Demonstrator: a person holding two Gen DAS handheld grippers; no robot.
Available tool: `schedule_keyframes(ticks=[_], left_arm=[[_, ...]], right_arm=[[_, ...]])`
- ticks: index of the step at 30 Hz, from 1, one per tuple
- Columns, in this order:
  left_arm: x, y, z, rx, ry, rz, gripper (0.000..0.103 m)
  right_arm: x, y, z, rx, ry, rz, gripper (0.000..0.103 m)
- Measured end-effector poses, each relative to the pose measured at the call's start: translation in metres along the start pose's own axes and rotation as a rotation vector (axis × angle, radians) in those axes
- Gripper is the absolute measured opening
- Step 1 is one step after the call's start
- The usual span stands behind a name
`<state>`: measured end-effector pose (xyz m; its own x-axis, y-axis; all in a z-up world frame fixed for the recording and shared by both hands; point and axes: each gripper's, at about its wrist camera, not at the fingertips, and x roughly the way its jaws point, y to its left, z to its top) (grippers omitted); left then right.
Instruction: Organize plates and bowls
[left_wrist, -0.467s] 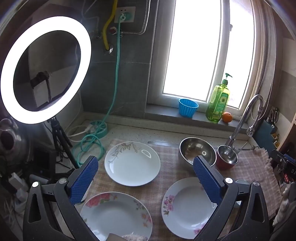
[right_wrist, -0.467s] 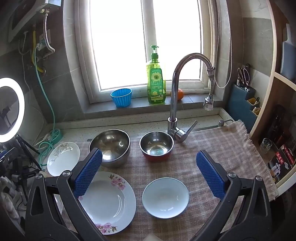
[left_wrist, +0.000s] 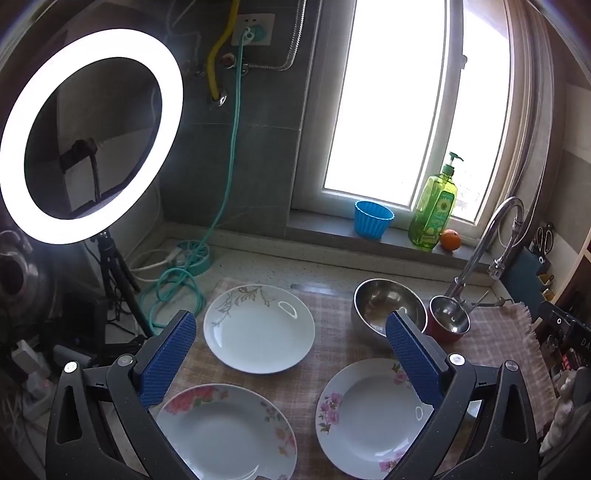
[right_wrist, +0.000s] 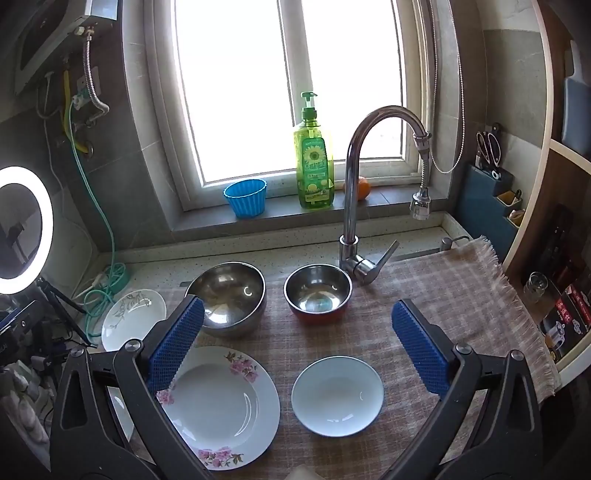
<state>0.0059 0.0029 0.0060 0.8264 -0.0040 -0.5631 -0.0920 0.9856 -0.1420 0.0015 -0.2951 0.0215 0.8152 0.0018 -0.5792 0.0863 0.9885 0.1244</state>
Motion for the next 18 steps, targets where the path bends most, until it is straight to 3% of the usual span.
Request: schedule_keyframes(ticks=[18], left_arm=[[-0.0012,-0.0007,-0.0055,0.000,-0.001,0.011,0.102]], right_arm=[[0.0008,0.0011,0.0013,-0.005,-0.006,0.002,0.103]])
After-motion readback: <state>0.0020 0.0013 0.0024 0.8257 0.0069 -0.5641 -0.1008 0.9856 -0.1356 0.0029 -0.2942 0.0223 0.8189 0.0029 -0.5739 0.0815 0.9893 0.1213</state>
